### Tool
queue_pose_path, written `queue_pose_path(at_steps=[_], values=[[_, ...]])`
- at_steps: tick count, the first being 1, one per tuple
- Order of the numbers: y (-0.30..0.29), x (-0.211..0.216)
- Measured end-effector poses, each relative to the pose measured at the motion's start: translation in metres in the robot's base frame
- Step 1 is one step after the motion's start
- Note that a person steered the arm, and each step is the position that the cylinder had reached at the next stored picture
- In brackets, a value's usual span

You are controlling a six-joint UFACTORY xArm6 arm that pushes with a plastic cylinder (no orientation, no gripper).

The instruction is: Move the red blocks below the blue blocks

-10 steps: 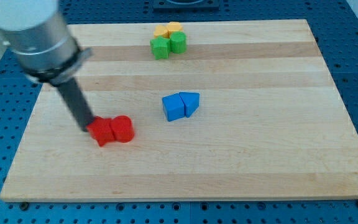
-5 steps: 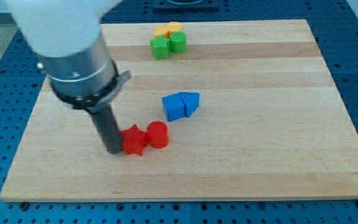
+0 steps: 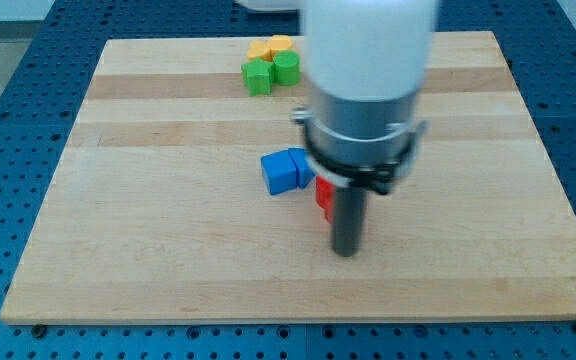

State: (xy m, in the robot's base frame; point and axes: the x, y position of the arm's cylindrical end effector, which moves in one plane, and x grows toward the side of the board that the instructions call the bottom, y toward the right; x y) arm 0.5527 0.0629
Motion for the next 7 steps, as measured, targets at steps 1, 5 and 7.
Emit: queue_pose_path(at_steps=[1,5,7], values=[[0.018,0.005],[0.014,-0.035],[-0.02,-0.031]])
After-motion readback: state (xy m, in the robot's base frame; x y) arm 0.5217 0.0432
